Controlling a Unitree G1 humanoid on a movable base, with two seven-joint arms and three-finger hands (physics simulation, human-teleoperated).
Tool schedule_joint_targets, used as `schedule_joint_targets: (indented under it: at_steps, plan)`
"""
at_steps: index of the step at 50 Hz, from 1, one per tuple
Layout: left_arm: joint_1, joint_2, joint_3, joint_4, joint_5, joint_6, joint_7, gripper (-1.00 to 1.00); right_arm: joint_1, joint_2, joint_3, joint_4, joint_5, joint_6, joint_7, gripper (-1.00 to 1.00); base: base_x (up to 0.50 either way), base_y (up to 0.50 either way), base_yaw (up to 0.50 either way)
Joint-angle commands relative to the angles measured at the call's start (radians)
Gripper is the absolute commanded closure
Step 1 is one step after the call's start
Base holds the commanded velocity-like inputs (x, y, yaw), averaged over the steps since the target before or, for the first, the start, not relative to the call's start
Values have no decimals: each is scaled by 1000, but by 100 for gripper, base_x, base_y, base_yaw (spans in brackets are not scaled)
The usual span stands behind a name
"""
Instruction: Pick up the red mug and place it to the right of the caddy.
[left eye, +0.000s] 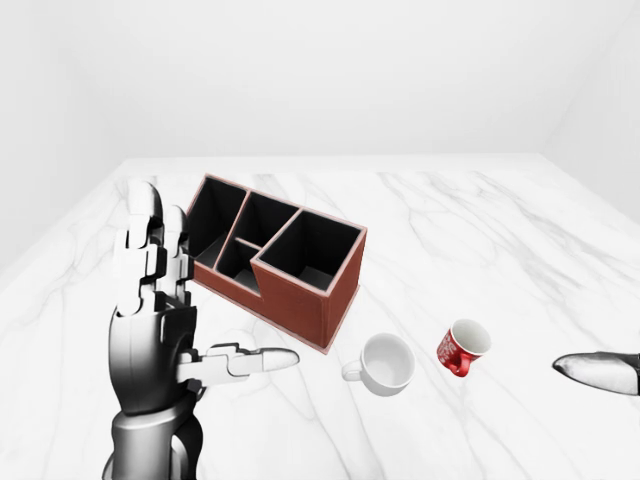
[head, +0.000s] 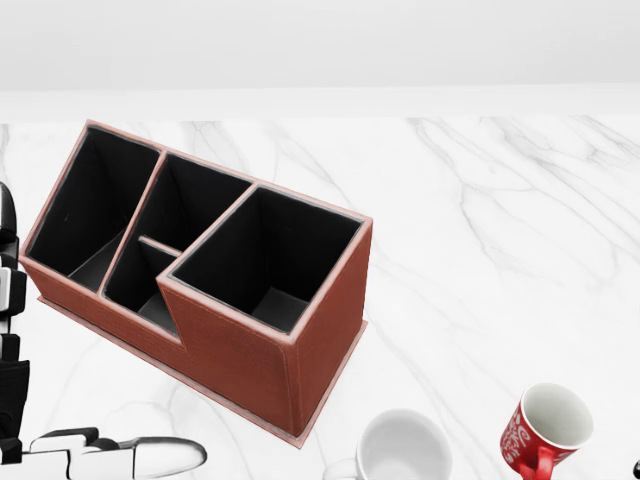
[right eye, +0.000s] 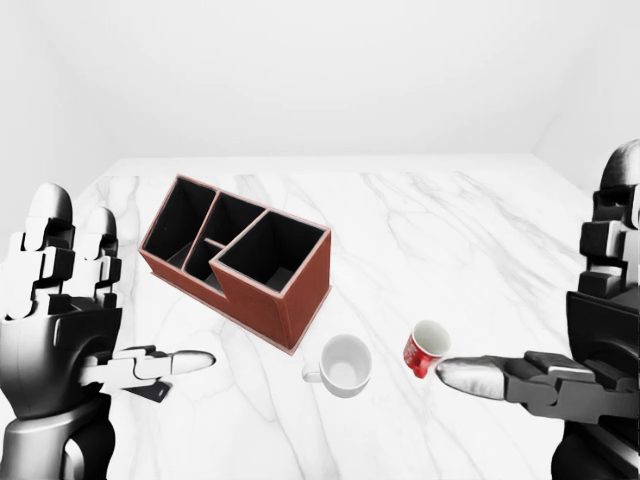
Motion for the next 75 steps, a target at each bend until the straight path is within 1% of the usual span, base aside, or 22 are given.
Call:
schedule_joint_targets:
  at_steps: [1, 3, 4, 7, 8, 9, 10, 12, 13, 14, 15, 16, 19, 21, 23, 24, 30, 37, 44, 49, 56, 75]
  plan:
    - [-26, -3, 1, 64, -3, 0, 14, -100, 35, -423, -524, 0, 479, 0, -91, -100, 0, 0, 0]
    - [-26, -3, 1, 64, -3, 0, 14, -100, 18, -422, -537, 0, 481, 0, -81, -100, 0, 0, 0]
    - [-27, -2, 4, 53, -5, 0, 12, -100, 11, -458, -603, 0, 504, 0, -38, -100, 0, 0, 0]
    - [-22, -4, 2, 50, -4, 0, 13, -100, -39, -500, -672, 0, 464, 0, 62, -100, 0, 0, 0]
    - [-21, -4, -1, 51, -3, 0, 13, -100, -56, -516, -649, 0, 301, 0, 139, -100, 0, 0, 0]
    - [-25, -4, -3, 45, -2, 0, 14, -100, -79, -502, -623, 0, 180, 0, 207, -100, 0, 0, 0]
    - [-24, -3, -5, 60, -1, 0, 15, -100, -111, -505, -645, 0, 171, 0, 273, -100, 0, 0, 0]
    - [-27, -3, -5, 64, -1, 0, 16, -100, -157, -519, -674, 0, 167, 0, 339, -100, 0, 0, 0]
    - [-28, -3, -2, 66, -3, 0, 16, -100, -160, -518, -669, 0, 125, 0, 380, -100, 0, 0, 0]
    - [-28, -2, 3, 71, -7, 0, 14, -100, -142, -499, -633, 0, 28, 0, 443, -100, 0, 0, 0]
    - [-29, -3, 4, 52, -6, 0, 15, -100, -101, -585, -621, 14, -140, 0, 655, -100, 0, 0, 0]
    - [-25, -3, 4, 51, -7, 0, 14, -100, -157, -565, -589, 16, -241, 0, 729, -100, 0, 0, 0]
    - [-28, -4, 10, 41, -10, 0, 11, -100, -257, -505, -518, 13, -458, 0, 729, -100, 0, 0, 0]
    - [-29, -4, 14, 34, -11, 0, 9, -100, -278, -457, -467, 25, -578, 0, 729, -100, 0, 0, 0]
    - [-28, -5, 12, 29, -9, 0, 9, -100, -325, -453, -434, 34, -656, 0, 729, -100, 0, 0, 0]
    - [-25, -6, 11, 30, -9, 0, 9, -100, -357, -476, -408, 39, -686, 0, 729, -100, 0, 0, 0]
    - [-27, -5, 8, 32, -7, 0, 9, -100, -435, -499, -327, 60, -800, 0, 729, -100, 0, 0, 0]
    - [-27, -6, 14, 18, -9, 0, 5, -100, -391, -394, -276, 61, -913, 0, 729, -100, 0, 0, 0]
    - [-22, -7, 15, 14, -9, 0, 4, -100, -367, -318, -257, 87, -964, 0, 729, -100, 0, 0, 0]
    - [-21, -7, 15, 21, -10, 0, 4, -100, -386, -324, -250, 102, -974, 0, 729, -100, 0, 0, 0]
    - [-25, -7, 23, 8, -12, 0, 1, -100, -362, -285, -234, 89, -990, 0, 729, -100, 0, 0, 0]
    - [-20, -11, 30, 22, -17, 0, -3, -100, -268, -120, -159, 93, -1056, 0, 729, -100, 0, 0, 0]
